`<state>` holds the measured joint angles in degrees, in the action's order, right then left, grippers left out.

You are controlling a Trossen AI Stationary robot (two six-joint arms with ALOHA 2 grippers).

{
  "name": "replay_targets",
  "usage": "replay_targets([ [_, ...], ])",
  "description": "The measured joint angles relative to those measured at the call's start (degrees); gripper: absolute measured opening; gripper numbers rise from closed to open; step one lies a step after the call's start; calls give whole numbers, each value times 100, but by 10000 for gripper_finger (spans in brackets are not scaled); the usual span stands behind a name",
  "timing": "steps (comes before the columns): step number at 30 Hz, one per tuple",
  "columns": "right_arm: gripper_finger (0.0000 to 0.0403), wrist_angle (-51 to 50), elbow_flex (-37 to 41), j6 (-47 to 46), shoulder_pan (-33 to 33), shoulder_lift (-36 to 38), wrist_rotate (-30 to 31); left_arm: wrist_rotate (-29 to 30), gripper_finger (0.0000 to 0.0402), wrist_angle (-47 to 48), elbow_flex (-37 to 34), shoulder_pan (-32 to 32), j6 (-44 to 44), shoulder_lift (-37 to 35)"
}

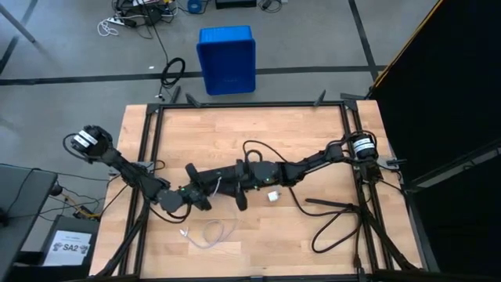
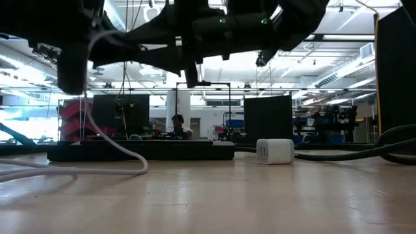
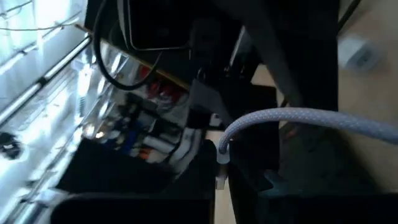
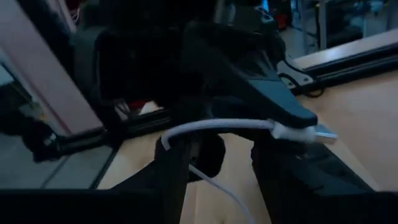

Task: Insert USB
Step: Remove the charger cable from the charger adapter

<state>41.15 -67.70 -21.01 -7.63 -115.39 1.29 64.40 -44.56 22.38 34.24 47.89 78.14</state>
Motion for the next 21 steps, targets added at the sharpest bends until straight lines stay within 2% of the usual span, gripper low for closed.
replay_targets([
  [5,156,8,2,-429,188,0,-55,712,1,-380,80,-2,562,377],
  [11,155,43,2,-503,244,0,-254,1376,1,-372,501,-82,1709,855],
  [14,157,48,2,-510,244,0,-344,1421,2,-363,643,-90,1811,965],
  [21,155,-11,2,-505,241,4,-981,1403,3,-347,648,-71,1764,965],
])
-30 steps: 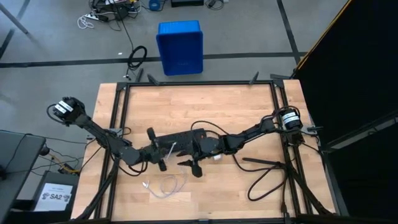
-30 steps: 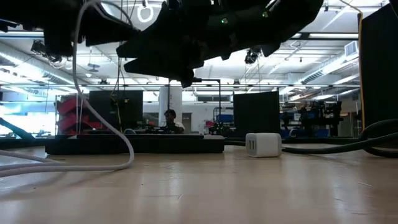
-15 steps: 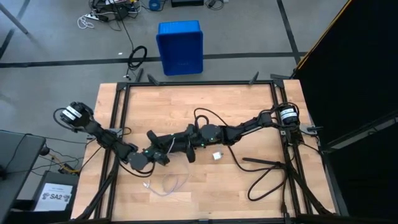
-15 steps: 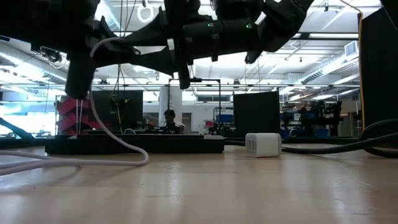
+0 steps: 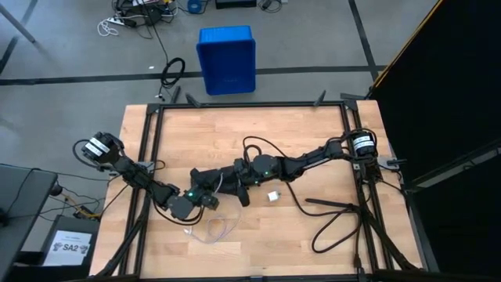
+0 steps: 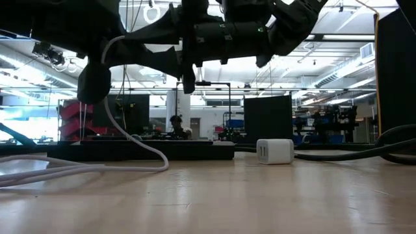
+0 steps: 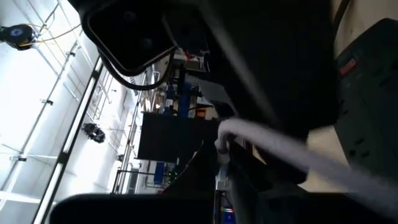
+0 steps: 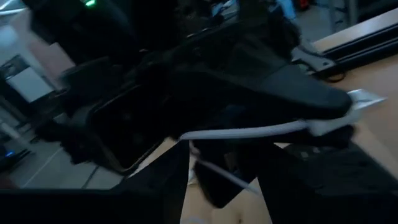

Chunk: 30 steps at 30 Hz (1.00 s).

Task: Insert USB
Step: Remove the charger cable from the charger adapter

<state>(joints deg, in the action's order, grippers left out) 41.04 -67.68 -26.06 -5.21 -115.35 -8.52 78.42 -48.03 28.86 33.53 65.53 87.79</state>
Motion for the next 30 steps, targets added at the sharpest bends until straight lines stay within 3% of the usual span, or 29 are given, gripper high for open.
replay_targets([
  [17,148,389,-4,-79,136,17,-114,40,5,-33,-4,71,-284,-9],
  [21,110,283,-4,15,177,17,-108,8,5,-35,-6,71,-320,-9],
  [26,19,149,-4,183,206,17,-64,-30,5,-34,-7,75,-406,-9],
  [30,18,139,-4,176,219,17,-302,-17,5,-35,-7,78,-405,-9],
])
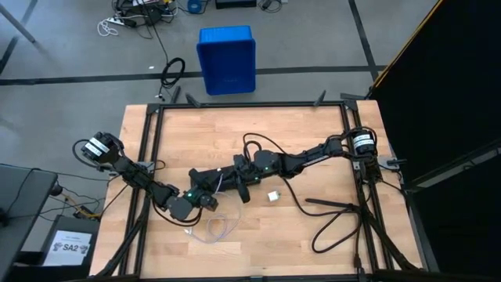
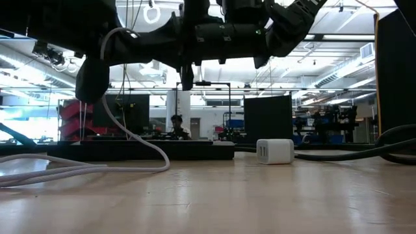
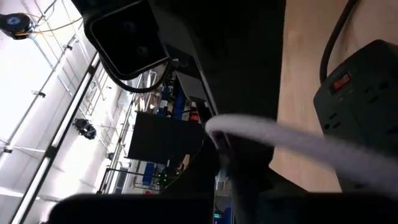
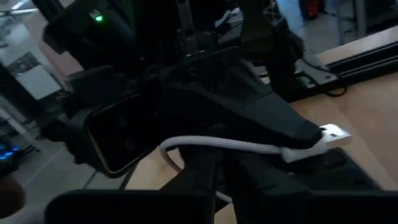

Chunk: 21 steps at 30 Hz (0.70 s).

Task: Insert USB
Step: Remove the charger cable from the charger adapter

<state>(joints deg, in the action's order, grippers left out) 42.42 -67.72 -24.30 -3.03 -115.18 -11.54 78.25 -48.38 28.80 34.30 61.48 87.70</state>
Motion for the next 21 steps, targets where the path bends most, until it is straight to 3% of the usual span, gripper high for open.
replay_targets([
  [6,49,-554,-7,-9,20,0,-797,121,5,9,0,11,74,0],
  [12,70,-547,145,-214,-227,0,-915,145,5,19,0,31,85,0],
  [16,88,802,671,-631,-382,0,-585,145,5,91,0,33,4,0],
  [21,116,2184,1402,-1329,-306,0,541,51,5,717,0,31,-364,2],
])
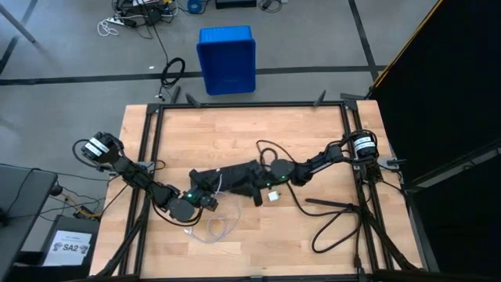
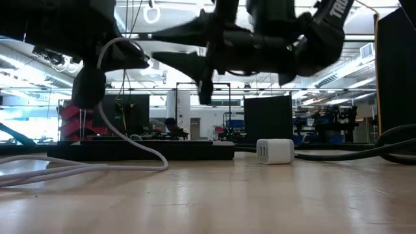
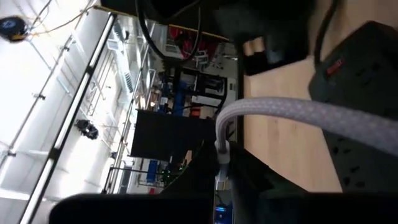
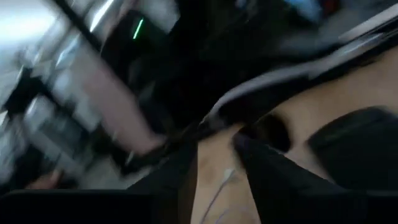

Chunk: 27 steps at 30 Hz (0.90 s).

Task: Insert USB
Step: Remove the charger cable from the charger adapter

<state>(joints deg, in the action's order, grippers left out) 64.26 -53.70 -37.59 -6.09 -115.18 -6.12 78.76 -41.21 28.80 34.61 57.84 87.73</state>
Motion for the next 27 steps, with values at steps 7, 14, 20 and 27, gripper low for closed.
replay_targets([
  [7,162,154,15,-595,147,0,248,-6,5,93,0,-172,66,220],
  [14,189,-596,-355,-739,202,0,122,-71,5,57,22,-390,47,500],
  [20,197,-1204,-493,-745,279,0,115,-100,5,-17,24,-424,42,513],
  [27,192,-1189,-497,-989,360,0,106,-183,5,-134,26,-424,42,513],
])
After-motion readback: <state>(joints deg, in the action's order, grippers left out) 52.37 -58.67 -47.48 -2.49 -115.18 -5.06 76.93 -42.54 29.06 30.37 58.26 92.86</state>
